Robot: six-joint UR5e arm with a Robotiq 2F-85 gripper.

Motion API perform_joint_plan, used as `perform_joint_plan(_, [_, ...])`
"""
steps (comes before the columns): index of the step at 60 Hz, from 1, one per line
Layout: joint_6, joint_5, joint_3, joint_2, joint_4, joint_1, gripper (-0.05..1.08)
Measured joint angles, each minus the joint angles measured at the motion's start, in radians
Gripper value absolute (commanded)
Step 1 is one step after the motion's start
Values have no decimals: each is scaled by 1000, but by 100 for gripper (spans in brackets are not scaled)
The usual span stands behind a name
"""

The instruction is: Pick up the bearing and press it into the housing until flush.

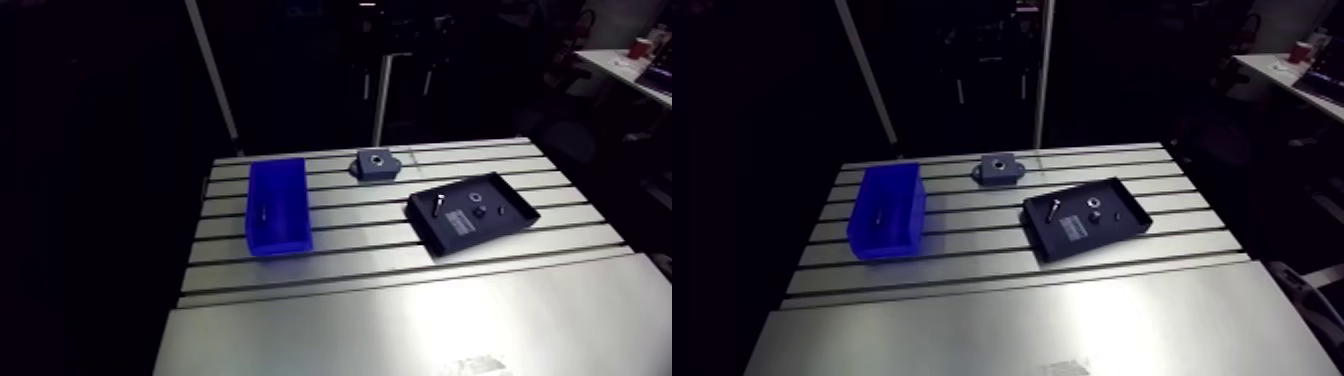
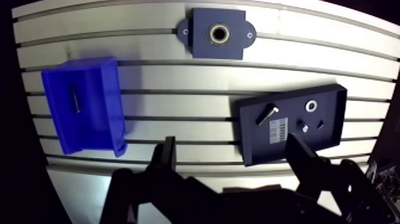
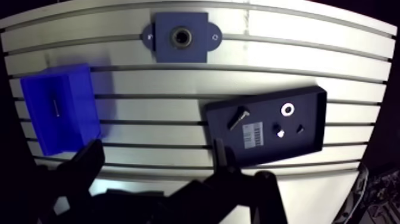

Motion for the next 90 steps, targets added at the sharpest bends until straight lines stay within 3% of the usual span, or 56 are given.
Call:
perform_joint_plan(52, [4, 9, 3, -286, 180, -20, 1])
perform_joint_plan(90, [2, 12, 5, -309, 186, -44, 1])
